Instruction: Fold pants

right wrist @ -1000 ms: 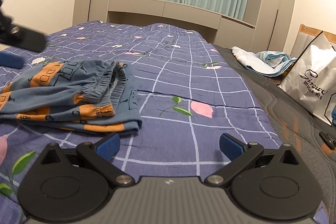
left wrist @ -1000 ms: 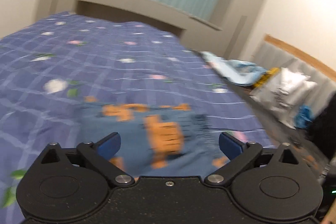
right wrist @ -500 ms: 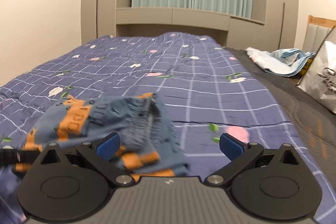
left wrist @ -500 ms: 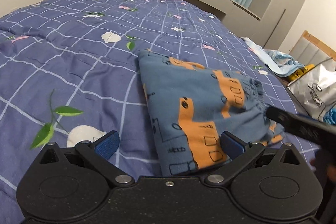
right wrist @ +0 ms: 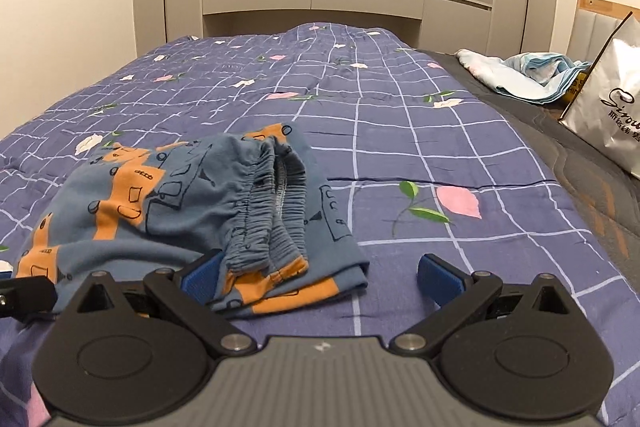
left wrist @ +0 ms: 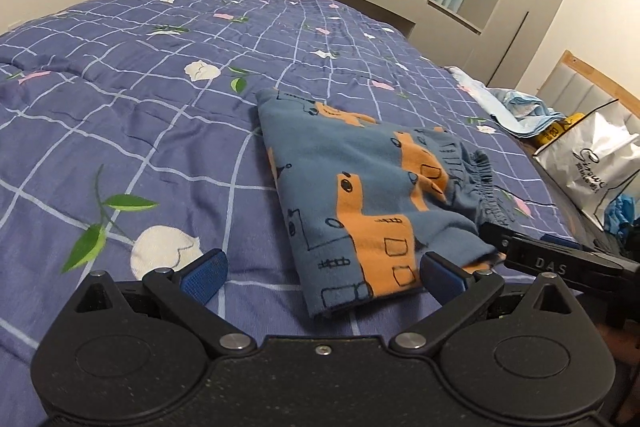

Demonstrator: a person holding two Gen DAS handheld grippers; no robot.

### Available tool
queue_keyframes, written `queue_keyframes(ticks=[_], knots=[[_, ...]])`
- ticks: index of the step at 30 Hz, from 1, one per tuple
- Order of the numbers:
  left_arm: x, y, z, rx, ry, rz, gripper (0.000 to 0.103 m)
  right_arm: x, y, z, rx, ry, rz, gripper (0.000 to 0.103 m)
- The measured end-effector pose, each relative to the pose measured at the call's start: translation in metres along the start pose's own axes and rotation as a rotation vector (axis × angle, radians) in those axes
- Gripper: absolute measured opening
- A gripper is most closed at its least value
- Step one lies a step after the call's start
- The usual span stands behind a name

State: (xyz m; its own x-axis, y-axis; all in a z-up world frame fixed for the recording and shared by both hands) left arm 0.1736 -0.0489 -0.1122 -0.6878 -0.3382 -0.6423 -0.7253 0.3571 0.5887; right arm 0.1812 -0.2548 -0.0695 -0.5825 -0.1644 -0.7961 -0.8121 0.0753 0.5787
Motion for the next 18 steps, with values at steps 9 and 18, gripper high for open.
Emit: queue_keyframes(ticks=[9, 18], knots=[[-0.049, -0.017, 0.002, -0.081, -0.027, -0.073, 0.102, -0.032, 0.014, -0.014, -0.002, -0.007, -0.161, 0.103], [-0.088, -0.075, 0.003, -0.163, -0.105, -0.082, 0.102, -0.059, -0.045, -0.020, 0.042, 0.074, -0.098, 0.103]])
Point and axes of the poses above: each gripper's, at about its wrist camera, not at the fingertips, and y roughly against the way its jaws point, z to its left, x to its underside, the point moved 7 cm from there along -y, roughly the way its jaws point, and after that the axes turned 12 degrees about y, right-handed, at the moved point
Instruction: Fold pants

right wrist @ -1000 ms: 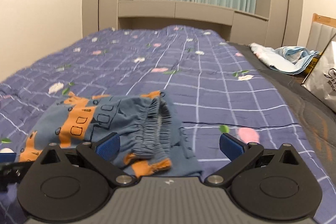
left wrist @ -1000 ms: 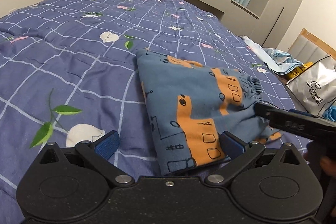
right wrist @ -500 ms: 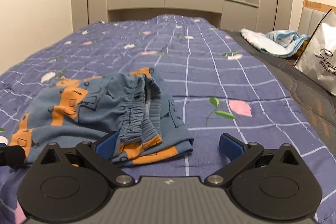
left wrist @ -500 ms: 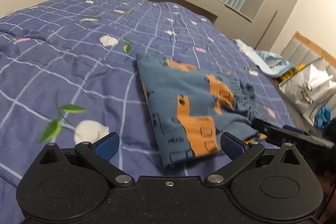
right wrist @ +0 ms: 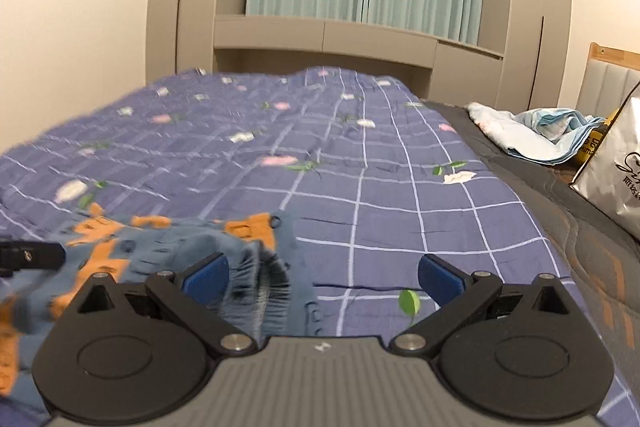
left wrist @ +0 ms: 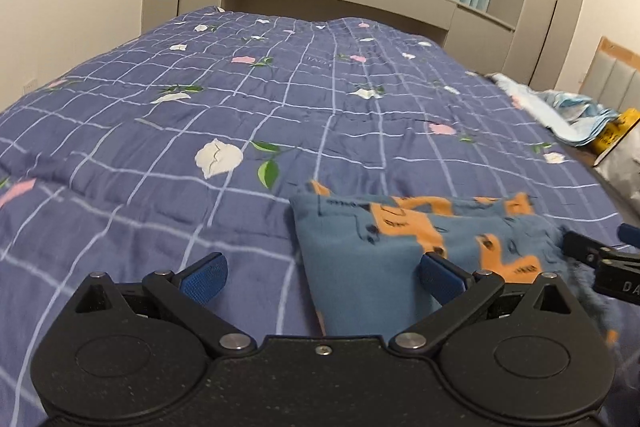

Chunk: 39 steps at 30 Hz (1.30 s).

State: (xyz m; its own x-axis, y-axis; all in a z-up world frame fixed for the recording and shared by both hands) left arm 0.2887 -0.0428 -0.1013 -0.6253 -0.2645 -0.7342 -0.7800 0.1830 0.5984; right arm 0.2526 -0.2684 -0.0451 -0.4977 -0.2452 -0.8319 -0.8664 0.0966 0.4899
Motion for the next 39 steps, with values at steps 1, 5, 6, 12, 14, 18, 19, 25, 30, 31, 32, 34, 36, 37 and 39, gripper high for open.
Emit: queue_keyframes(ticks=[1, 5, 6, 12, 14, 18, 19, 25, 30, 31, 32, 34, 36, 37, 39], knots=[[-0.001, -0.005, 0.001, -0.004, 0.001, 0.001, 0.103, 0.001, -0.006, -0.002, 0.011, -0.001, 0.011, 0.103], [-0.001, -0.021, 0.006, 0.014, 0.040, 0.021, 0.103, 0.006, -0.020, -0.004, 0.003, -0.017, 0.039, 0.103], [0.000, -0.023, 0.007, 0.018, 0.048, 0.019, 0.103, 0.009, -0.022, -0.003, 0.000, -0.017, 0.046, 0.103], [0.004, -0.025, 0.010, 0.035, 0.064, -0.007, 0.103, 0.015, -0.023, -0.002, -0.010, -0.029, 0.043, 0.103], [0.005, -0.024, 0.011, 0.042, 0.074, -0.007, 0.103, 0.016, -0.022, -0.003, -0.010, -0.033, 0.041, 0.103], [0.005, -0.023, 0.012, 0.048, 0.084, -0.013, 0.103, 0.014, -0.012, -0.003, 0.001, -0.040, 0.024, 0.103], [0.005, -0.022, 0.012, 0.048, 0.085, -0.012, 0.103, 0.013, -0.008, -0.003, 0.003, -0.043, 0.017, 0.103], [0.009, -0.012, 0.012, 0.036, 0.095, -0.006, 0.103, 0.013, 0.018, 0.005, -0.034, -0.035, 0.001, 0.103], [0.021, 0.005, 0.010, 0.040, 0.088, -0.004, 0.103, 0.024, 0.031, 0.020, -0.071, -0.002, 0.026, 0.103], [0.024, 0.008, 0.009, 0.041, 0.084, -0.003, 0.103, 0.027, 0.033, 0.022, -0.075, 0.003, 0.034, 0.103], [0.027, 0.012, 0.008, 0.044, 0.083, -0.003, 0.102, 0.030, 0.035, 0.024, -0.075, 0.006, 0.039, 0.103], [0.033, 0.019, 0.007, 0.052, 0.084, 0.002, 0.103, 0.035, 0.039, 0.026, -0.076, 0.007, 0.046, 0.103], [0.039, 0.027, 0.007, 0.061, 0.100, 0.009, 0.103, 0.039, 0.045, 0.028, -0.075, 0.010, 0.049, 0.103], [0.042, 0.030, 0.006, 0.066, 0.105, 0.011, 0.103, 0.041, 0.047, 0.028, -0.073, 0.011, 0.049, 0.103], [0.048, 0.037, 0.005, 0.074, 0.105, 0.011, 0.103, 0.045, 0.050, 0.029, -0.070, 0.011, 0.046, 0.103]])
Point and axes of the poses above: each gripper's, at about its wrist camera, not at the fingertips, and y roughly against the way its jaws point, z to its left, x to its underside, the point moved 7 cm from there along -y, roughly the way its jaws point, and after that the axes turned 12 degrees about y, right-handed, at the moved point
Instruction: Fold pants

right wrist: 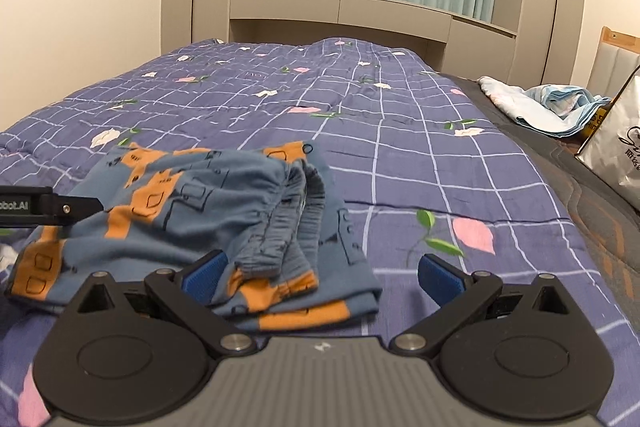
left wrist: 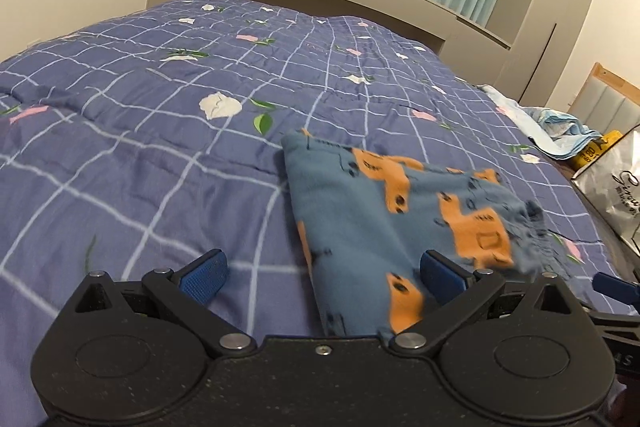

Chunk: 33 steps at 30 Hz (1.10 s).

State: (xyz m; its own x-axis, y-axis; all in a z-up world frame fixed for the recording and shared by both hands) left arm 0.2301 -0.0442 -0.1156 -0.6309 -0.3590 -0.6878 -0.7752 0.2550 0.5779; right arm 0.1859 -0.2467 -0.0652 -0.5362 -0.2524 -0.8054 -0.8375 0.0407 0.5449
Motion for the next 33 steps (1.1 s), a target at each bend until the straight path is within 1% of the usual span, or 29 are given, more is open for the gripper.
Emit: queue_keyframes(ticks=[8, 11, 15, 18, 21, 24, 27, 33], knots=[[0.015, 0.016, -0.003, 0.027, 0.004, 0.025, 0.102, 0.007, 0.007, 0.000, 0.017, -0.018, 0.007, 0.103], [0.021, 0.022, -0.003, 0.033, 0.002, 0.032, 0.102, 0.003, 0.012, -0.001, 0.020, -0.023, -0.012, 0.103], [0.026, 0.027, -0.005, 0.046, 0.003, 0.042, 0.102, -0.012, 0.016, -0.007, -0.029, -0.006, -0.069, 0.103], [0.029, 0.027, -0.005, 0.046, -0.002, 0.035, 0.102, -0.030, 0.005, -0.014, -0.040, 0.035, -0.090, 0.103], [0.029, 0.027, -0.003, 0.051, 0.000, 0.034, 0.103, -0.046, -0.017, -0.018, -0.053, 0.081, -0.072, 0.103], [0.029, 0.027, -0.003, 0.056, 0.002, 0.034, 0.102, -0.052, -0.037, -0.017, -0.059, 0.094, -0.038, 0.103], [0.030, 0.027, -0.003, 0.062, 0.001, 0.031, 0.102, -0.049, -0.051, -0.016, -0.011, 0.102, 0.027, 0.103], [0.030, 0.026, -0.002, 0.063, -0.003, 0.025, 0.103, -0.041, -0.055, -0.015, -0.008, 0.077, 0.044, 0.103]])
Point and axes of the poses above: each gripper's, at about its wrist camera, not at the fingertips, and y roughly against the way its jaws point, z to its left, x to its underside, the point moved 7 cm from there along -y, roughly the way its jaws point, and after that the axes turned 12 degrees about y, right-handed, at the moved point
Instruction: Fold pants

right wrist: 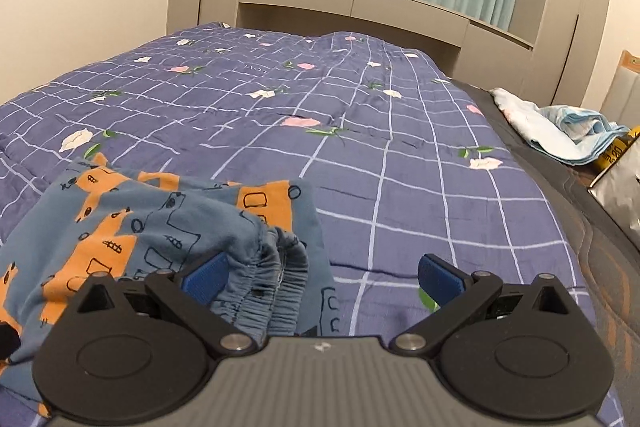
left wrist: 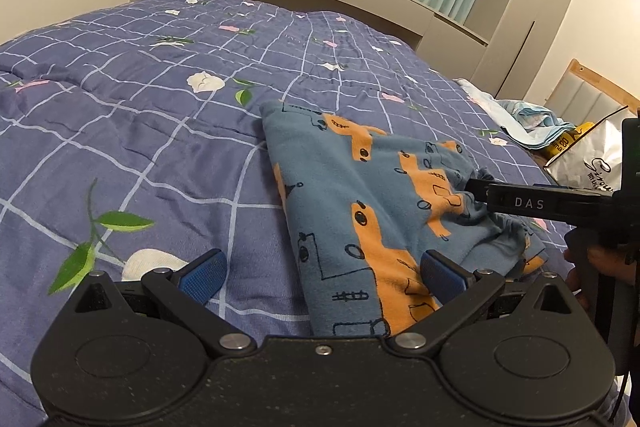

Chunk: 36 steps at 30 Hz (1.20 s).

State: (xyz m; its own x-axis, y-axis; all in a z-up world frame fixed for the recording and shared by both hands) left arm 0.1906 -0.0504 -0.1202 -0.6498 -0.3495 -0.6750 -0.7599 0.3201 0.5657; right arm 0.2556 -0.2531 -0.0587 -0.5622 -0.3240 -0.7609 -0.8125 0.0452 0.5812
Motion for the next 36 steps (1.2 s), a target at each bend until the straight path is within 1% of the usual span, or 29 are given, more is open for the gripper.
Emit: queue_keyframes(ticks=[8, 16, 32, 36], knots=[[0.000, 0.000, 0.000, 0.000, 0.001, 0.001, 0.103, 0.003, 0.001, -0.002, 0.001, -0.012, -0.011, 0.103], [0.000, 0.000, 0.000, 0.000, 0.001, 0.000, 0.102, 0.005, 0.002, 0.003, 0.028, 0.007, -0.032, 0.103], [0.001, 0.000, 0.000, -0.001, 0.001, 0.001, 0.103, 0.009, 0.001, 0.001, 0.016, -0.018, -0.046, 0.103], [-0.002, 0.000, -0.001, -0.026, 0.006, 0.024, 0.103, 0.011, 0.001, 0.000, 0.004, -0.035, -0.052, 0.103]])
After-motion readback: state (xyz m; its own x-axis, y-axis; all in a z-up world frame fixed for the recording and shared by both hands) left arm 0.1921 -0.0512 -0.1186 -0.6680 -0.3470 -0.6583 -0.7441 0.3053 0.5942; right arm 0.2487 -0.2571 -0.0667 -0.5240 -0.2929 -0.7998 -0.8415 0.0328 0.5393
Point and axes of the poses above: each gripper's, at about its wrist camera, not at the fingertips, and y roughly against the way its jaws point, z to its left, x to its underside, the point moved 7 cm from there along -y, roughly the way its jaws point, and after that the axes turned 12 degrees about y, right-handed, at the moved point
